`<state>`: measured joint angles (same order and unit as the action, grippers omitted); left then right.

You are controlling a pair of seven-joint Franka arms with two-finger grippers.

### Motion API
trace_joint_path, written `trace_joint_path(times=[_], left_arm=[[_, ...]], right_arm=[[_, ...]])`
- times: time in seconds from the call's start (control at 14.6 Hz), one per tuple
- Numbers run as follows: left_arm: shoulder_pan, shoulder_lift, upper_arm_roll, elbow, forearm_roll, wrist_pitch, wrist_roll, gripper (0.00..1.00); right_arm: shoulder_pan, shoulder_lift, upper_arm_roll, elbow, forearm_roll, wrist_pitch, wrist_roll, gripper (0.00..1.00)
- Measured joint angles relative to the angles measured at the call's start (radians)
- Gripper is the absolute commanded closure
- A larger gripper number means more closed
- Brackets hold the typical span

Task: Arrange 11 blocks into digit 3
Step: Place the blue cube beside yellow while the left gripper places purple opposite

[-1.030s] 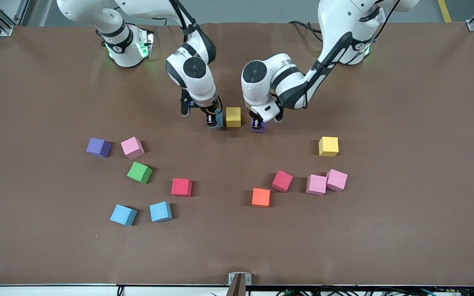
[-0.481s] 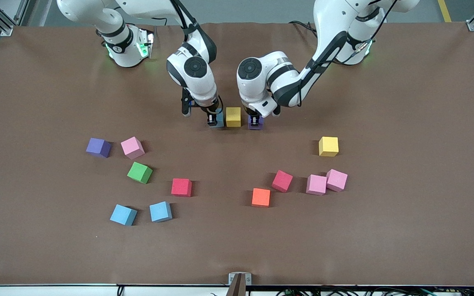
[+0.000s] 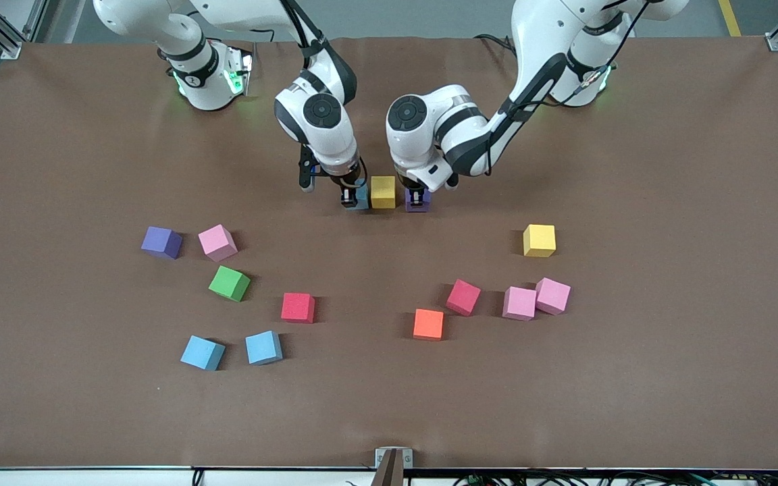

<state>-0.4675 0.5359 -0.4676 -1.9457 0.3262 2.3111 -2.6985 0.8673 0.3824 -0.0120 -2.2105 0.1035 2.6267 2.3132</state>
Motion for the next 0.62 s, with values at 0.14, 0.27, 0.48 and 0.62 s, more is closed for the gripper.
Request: trace_joint_path(times=[0.14,0.27,0.48,0.62], left_arm=[[-0.004,0.015,0.0,0.016,0.0,0.0,0.0,0.53],[-0.012,0.028,0.0,0.031,0.0,0.0,0.0,0.53],[-0.017,0.038,0.0,0.039,0.0,0.0,-0.001,0.52],[-0.017,0.045,0.0,0.042,0.0,0.0,-0.001,0.52]], right_arm=[[0.0,0.004,0.0,0.006,0.0,-0.005,0.001,1.0],[0.0,0.005,0.0,0.007,0.0,-0.007,0.001,1.0],[0.001,0.005,0.0,0.009,0.0,-0.007,0.001,1.0],[0.003,0.006,0.0,0.01,0.0,-0.007,0.001,1.0]])
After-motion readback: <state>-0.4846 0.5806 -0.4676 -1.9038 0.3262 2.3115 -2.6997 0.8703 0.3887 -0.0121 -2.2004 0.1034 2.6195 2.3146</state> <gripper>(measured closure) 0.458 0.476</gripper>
